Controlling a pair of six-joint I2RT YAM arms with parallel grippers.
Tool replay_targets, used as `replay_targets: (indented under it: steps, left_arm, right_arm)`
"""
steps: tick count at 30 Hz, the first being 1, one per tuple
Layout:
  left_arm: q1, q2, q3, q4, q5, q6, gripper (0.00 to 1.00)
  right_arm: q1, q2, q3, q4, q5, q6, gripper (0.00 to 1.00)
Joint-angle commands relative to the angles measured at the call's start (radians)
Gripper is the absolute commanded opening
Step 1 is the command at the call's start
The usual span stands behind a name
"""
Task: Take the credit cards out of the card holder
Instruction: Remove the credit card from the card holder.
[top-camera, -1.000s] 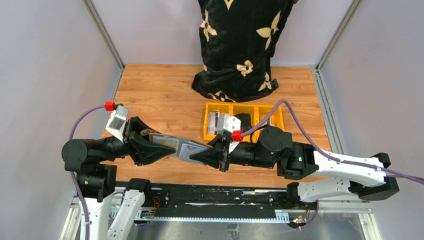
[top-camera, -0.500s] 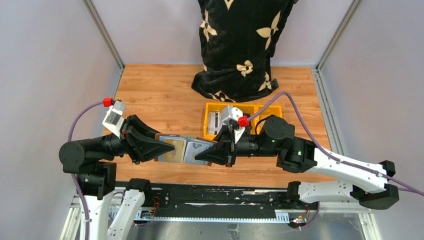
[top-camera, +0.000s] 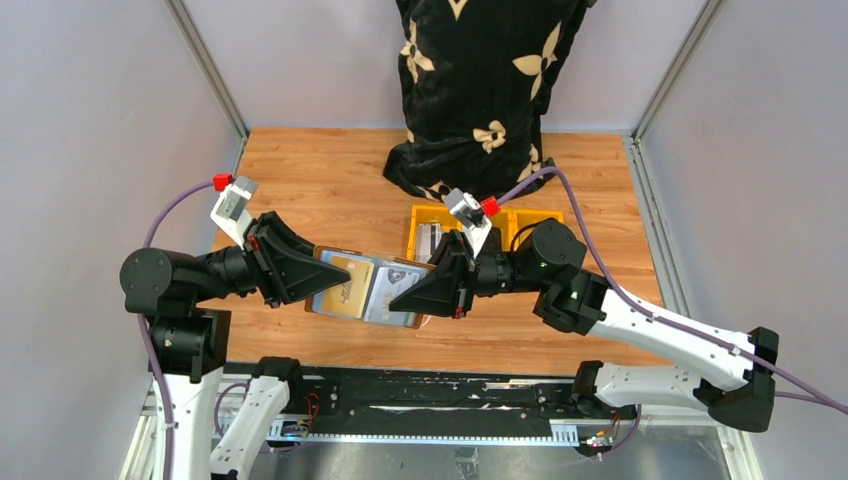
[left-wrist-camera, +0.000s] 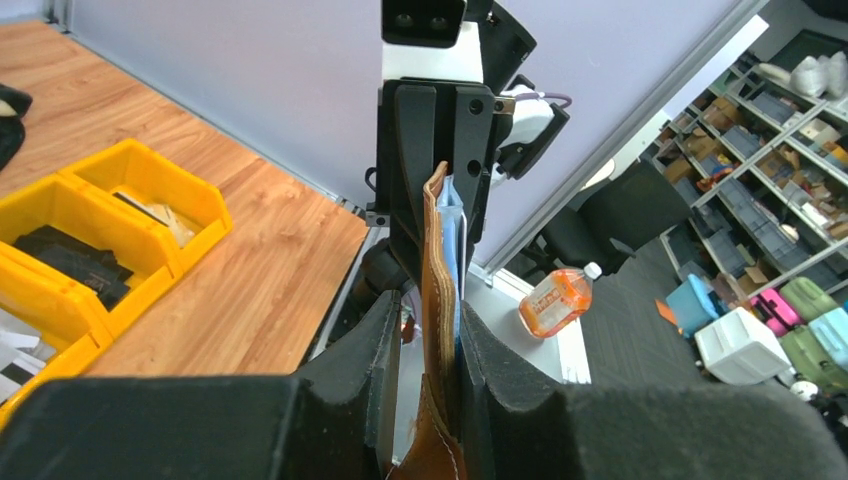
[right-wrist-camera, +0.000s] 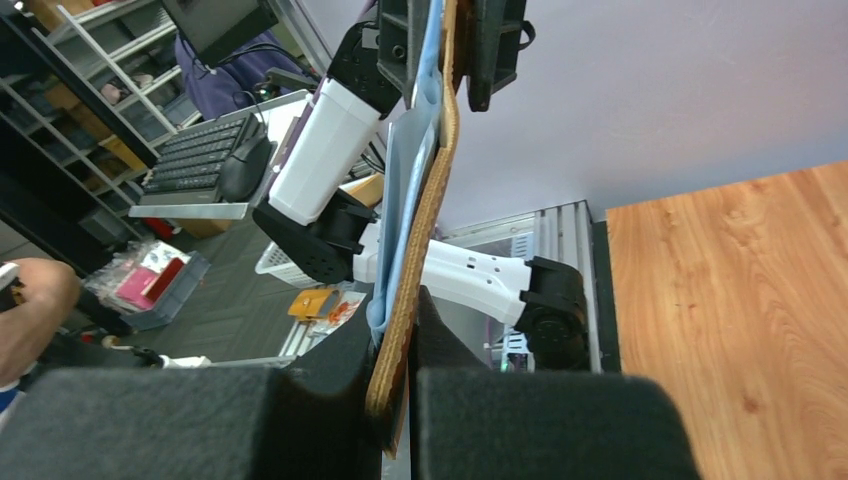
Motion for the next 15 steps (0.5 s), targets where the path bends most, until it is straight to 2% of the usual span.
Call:
replay_targets:
  steps: [1, 9, 11, 15]
  left_arm:
    - [0.004, 0.015, 0.010, -0.066, -0.024, 0.013, 0.11]
    - [0.004, 0.010, 0.016, -0.067, -0.043, 0.012, 0.00]
    - [0.004, 0.008, 0.015, -0.067, -0.046, 0.014, 0.00]
    - [0.004, 0.006, 0.009, -0.100, -0.065, 0.052, 0.00]
  right_arm:
    - [-0.009, 0.004, 0.001, 0.144, -0.072, 0.093, 0.00]
    - [-0.029, -0.024, -0.047, 0.157, -0.038, 0.064, 0.01]
    - [-0.055, -0.035, -0.068, 0.156, -0.022, 0.058, 0.18]
    - [-0.129, -0.069, -0.099, 0.108, 0.010, 0.058, 0.42]
